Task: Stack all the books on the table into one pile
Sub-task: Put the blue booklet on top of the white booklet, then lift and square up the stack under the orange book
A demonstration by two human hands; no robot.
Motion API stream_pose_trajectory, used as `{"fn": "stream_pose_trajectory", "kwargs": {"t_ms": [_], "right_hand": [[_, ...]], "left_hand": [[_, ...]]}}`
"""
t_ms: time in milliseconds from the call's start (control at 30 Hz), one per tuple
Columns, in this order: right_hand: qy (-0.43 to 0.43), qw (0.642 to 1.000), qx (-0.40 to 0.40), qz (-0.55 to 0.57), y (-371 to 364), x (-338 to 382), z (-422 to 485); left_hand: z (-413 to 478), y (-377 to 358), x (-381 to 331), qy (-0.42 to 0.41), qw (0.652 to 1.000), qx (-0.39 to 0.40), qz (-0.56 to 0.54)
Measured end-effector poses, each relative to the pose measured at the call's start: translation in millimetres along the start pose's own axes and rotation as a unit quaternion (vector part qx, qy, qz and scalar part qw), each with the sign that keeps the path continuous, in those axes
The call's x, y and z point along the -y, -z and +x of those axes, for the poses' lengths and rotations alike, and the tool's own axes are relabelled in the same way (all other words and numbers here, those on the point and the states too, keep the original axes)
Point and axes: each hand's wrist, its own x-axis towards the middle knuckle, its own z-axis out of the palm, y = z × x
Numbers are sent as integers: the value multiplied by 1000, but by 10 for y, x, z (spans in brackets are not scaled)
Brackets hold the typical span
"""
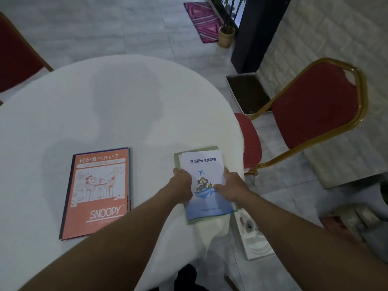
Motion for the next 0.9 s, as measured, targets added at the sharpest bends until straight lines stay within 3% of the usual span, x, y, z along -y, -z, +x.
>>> {"fn": "stream_pose_trajectory", "kwargs": {"t_ms": [500, 667, 900], "right_hand": [[-18, 999, -23, 14, 25, 74, -30], [19, 992, -121, -37, 60, 289, -48], [96, 992, -82, -10, -169, 913, -15]], "left_hand": [[-36, 44, 299, -37, 997, -2, -65], [-134, 184, 552, -23, 997, -43, -59], [-288, 359, 1085, 34, 990, -112, -74]]}}
